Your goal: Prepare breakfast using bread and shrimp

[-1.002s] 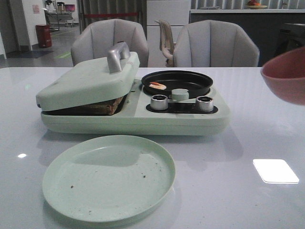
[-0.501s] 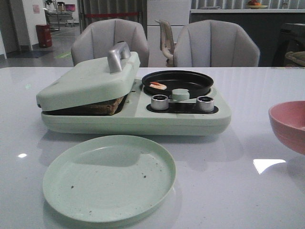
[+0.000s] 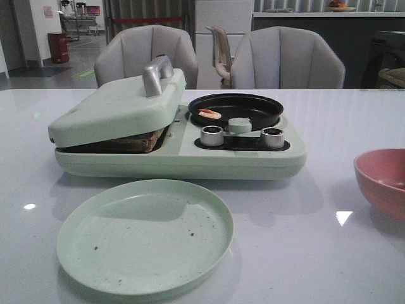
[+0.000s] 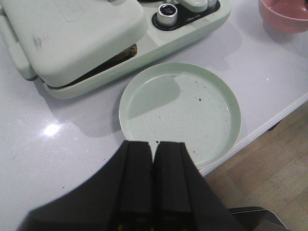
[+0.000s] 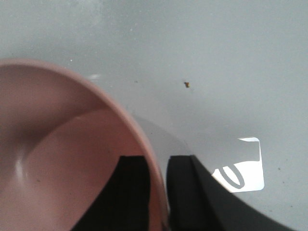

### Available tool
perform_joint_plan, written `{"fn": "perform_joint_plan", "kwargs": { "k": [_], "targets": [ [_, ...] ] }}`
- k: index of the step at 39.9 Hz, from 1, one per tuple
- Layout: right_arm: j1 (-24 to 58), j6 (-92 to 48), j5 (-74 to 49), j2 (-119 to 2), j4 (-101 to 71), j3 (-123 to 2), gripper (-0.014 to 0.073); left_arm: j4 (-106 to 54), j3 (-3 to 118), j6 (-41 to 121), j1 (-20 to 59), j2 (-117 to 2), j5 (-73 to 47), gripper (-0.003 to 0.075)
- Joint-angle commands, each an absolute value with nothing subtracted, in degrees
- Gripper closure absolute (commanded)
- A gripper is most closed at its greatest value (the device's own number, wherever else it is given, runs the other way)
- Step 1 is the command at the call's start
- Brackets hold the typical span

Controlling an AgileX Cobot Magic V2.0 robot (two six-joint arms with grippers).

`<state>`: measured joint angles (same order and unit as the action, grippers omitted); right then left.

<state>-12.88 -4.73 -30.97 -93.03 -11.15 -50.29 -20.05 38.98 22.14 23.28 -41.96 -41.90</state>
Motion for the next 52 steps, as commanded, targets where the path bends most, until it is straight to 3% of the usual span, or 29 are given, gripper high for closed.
{"fn": "perform_joint_plan", "kwargs": {
  "k": [1, 16, 32, 52],
  "targets": [
    [-13.1, -5.6, -29.1, -91.0, -11.7, -51.7, 0.0167, -21.1, 40.5, 21.7, 23.8, -41.7, -38.5, 0.0619],
    [-11.3, -6.4, -34.1, -79.3, -9.5, -53.7, 0.015, -21.1, 40.5, 21.7, 23.8, -41.7, -38.5, 0.0619],
    [7.5, -10.7, -43.3, -56.3, -6.1, -53.6, 0.015, -21.1, 40.5, 21.7, 23.8, -41.7, -38.5, 0.0619],
    [7.4, -5.1, -59.0, -37.1, 0.0, -53.5, 0.0152, -21.1, 40.5, 21.7, 23.8, -41.7, -38.5, 0.0619]
  ]
}}
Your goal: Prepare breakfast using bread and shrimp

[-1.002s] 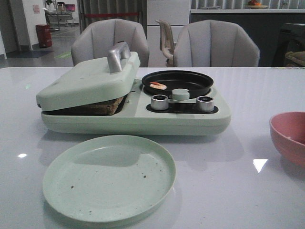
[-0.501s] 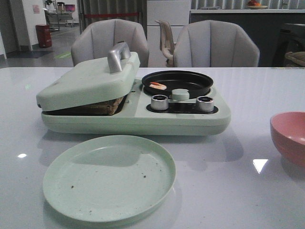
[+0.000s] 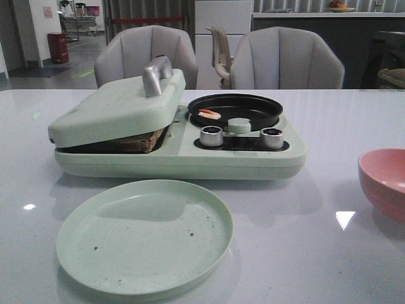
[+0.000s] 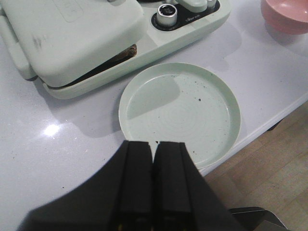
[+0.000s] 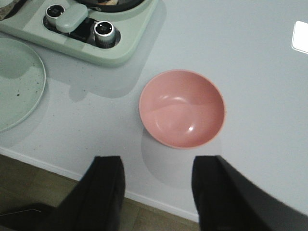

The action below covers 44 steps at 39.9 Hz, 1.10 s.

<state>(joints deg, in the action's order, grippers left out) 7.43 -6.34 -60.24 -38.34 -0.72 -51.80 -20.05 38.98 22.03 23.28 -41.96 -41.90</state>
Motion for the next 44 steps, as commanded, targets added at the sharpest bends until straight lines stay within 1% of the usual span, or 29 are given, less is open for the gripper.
{"fn": "perform_joint_plan", "kwargs": {
  "k": [1, 8, 16, 21, 23, 26, 30, 34, 35, 42, 44],
  "targets": [
    [7.4, -4.8, -59.6, -36.6, 0.0, -53.5, 0.0152, -21.1, 40.5, 21.7, 23.8, -41.7, -38.5, 0.0619],
    [7.4, -2.8, -60.5, -34.2, 0.0, -52.3, 0.0152, -21.1, 40.5, 21.7, 23.8, -41.7, -38.5, 0.0619],
    [7.4, -2.8, -57.6, -33.8, 0.0, -48.9, 0.0152, -21.1, 40.5, 21.7, 23.8, -41.7, -38.5, 0.0619],
    [7.4, -2.8, -57.2, -33.8, 0.0, -48.9, 0.0155, -21.1, 40.5, 21.7, 23.8, -41.7, -38.5, 0.0619],
    [7.4, -2.8, -57.2, -33.8, 0.0, -48.9, 0.0188, -21.1, 40.5, 21.7, 23.8, -41.7, -38.5, 0.0619],
    [7.4, -2.8, -57.3, -33.8, 0.0, -48.9, 0.0278, -21.1, 40.5, 21.7, 23.8, -41.7, -38.5, 0.0619],
    [7.4, -2.8, -57.6, -33.8, 0.0, -48.9, 0.0436, -21.1, 40.5, 21.7, 23.8, -41.7, -38.5, 0.0619],
    [7.4, -2.8, -57.6, -33.8, -0.3, -48.9, 0.0552, -21.1, 40.5, 21.7, 23.8, -41.7, -38.3, 0.0619],
    [7.4, -2.8, -57.6, -33.8, -0.3, -48.9, 0.0564, -21.1, 40.5, 21.7, 23.8, -41.7, -38.3, 0.0619],
    [7.4, -2.8, -57.5, -33.8, -0.3, -48.9, 0.0559, -19.1, 40.5, 21.6, 23.8, -41.7, -38.1, 0.0619],
    [7.4, -2.8, -57.5, -33.8, -0.3, -48.9, 0.0559, -17.7, 40.5, 19.2, 23.5, -41.7, -38.1, 0.0619]
  ]
}}
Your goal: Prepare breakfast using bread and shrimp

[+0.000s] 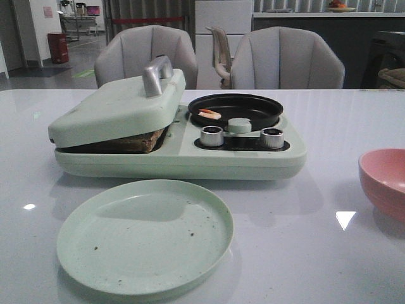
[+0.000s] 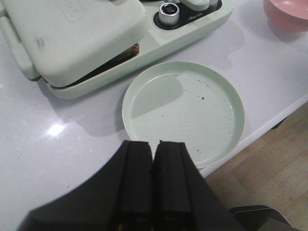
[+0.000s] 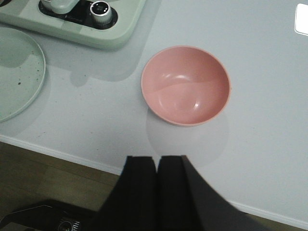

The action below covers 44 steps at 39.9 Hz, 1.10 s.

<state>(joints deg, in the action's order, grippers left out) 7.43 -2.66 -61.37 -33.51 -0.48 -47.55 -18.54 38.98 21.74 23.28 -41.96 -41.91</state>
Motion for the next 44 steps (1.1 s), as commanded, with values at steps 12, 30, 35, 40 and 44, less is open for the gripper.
{"fn": "perform_joint_plan", "kwargs": {
  "k": [12, 30, 35, 40, 44],
  "targets": [
    [7.4, -2.8, -57.5, -33.8, -0.3, -48.9, 0.0559, -8.2, 40.5, 7.0, 21.1, -41.7, -39.0, 0.0619],
    [7.4, -2.8, -57.5, -33.8, -0.3, -48.9, 0.0559, -3.4, 38.4, 7.0, 20.3, -39.0, -35.3, 0.0619],
    [7.4, -2.8, -57.5, -33.8, -0.3, -48.9, 0.0559, -1.3, 32.4, 7.0, 15.0, -31.0, -28.4, 0.0619],
    [7.4, -2.8, -57.5, -33.8, -0.3, -48.9, 0.0559, -1.3, 23.7, 7.0, 9.6, -21.9, -20.2, 0.0619],
    [7.4, -2.8, -57.5, -33.8, -0.3, -48.9, 0.0559, -1.4, 16.0, 7.0, 6.7, -14.7, -13.0, 0.0619]
  ]
}}
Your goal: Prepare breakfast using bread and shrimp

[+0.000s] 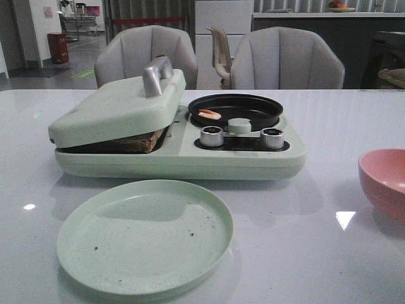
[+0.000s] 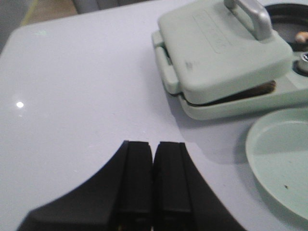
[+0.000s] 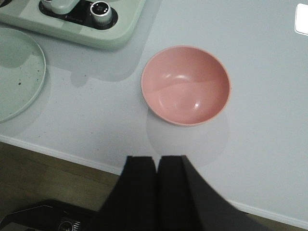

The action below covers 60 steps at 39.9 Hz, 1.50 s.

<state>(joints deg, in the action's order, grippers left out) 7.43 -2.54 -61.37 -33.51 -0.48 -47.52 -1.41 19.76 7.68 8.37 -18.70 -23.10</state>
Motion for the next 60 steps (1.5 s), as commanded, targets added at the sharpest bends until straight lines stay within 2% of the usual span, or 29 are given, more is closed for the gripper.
{"fn": "perform_joint_plan", "kwargs": {
  "k": [1, 6, 13, 47, 60],
  "targets": [
    [7.4, -2.8, -57.5, -33.8, -0.3, -48.9, 0.0559, -1.6, 14.4, 7.0, 6.2, -12.7, -10.9, 0.0619],
    [7.4, -2.8, -57.5, -33.8, -0.3, -48.9, 0.0559, -5.3, 6.7, 7.0, 3.5, -4.5, -4.0, 0.0619],
    [7.4, -2.8, -57.5, -33.8, -0.3, -48.9, 0.0559, -8.3, 1.3, 7.0, 2.5, 1.7, -2.0, 0.0619],
    [7.4, -2.8, -57.9, -33.9, -0.3, -48.9, 0.0559, -4.4, -0.5, 2.7, 2.5, 1.5, 0.0, 0.0619],
    [7.4, -2.8, -57.9, -33.9, -0.3, -48.9, 0.0559, -4.4, -0.5, 2.7, 2.6, 1.5, 4.2, 0.0619]
  ]
}}
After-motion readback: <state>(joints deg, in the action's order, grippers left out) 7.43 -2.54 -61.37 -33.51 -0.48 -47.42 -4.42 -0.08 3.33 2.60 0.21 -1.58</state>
